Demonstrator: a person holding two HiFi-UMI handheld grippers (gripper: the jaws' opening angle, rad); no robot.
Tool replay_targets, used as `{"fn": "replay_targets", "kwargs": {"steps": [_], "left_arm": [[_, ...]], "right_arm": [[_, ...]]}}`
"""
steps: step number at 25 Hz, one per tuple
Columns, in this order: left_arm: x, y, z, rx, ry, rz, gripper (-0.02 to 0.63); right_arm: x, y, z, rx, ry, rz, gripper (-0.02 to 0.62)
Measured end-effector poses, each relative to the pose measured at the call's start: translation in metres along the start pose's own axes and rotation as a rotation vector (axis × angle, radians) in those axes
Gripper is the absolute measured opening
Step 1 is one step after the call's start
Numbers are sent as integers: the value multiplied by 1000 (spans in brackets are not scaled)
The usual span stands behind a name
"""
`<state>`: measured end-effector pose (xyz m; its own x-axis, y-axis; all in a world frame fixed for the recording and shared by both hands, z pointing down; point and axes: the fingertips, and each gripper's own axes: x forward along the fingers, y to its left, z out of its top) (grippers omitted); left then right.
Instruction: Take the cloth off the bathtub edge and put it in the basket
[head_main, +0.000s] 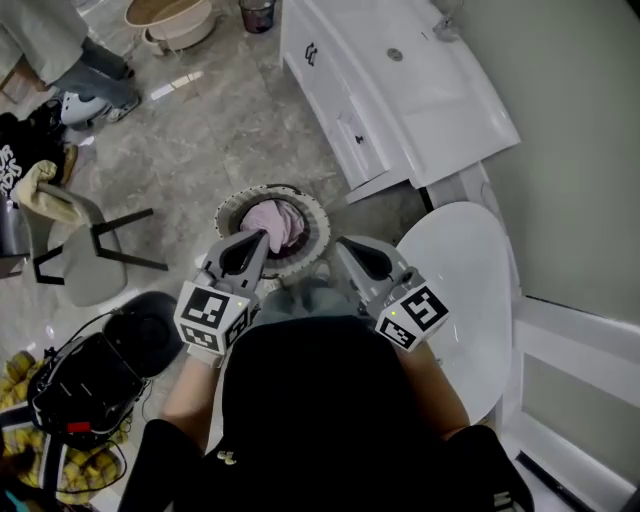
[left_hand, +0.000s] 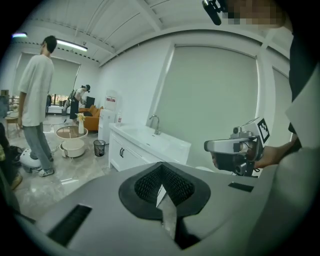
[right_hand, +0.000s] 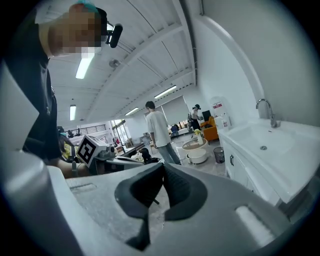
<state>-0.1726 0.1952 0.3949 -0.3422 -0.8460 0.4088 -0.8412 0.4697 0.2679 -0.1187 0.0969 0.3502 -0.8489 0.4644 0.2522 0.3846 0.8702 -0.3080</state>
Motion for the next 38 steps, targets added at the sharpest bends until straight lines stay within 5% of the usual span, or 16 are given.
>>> {"fn": "replay_targets", "kwargs": {"steps": [17, 26, 38], "left_arm": [[-46, -4, 68, 81, -179, 184, 14], [-59, -2, 71, 103, -213, 278, 15], [-67, 5, 69, 104, -220, 298, 15]], "right_arm": [[0, 0, 63, -94, -90, 129, -3], [3, 1, 73, -112, -96, 162, -3], [11, 8, 75, -157, -100, 131, -3]]}}
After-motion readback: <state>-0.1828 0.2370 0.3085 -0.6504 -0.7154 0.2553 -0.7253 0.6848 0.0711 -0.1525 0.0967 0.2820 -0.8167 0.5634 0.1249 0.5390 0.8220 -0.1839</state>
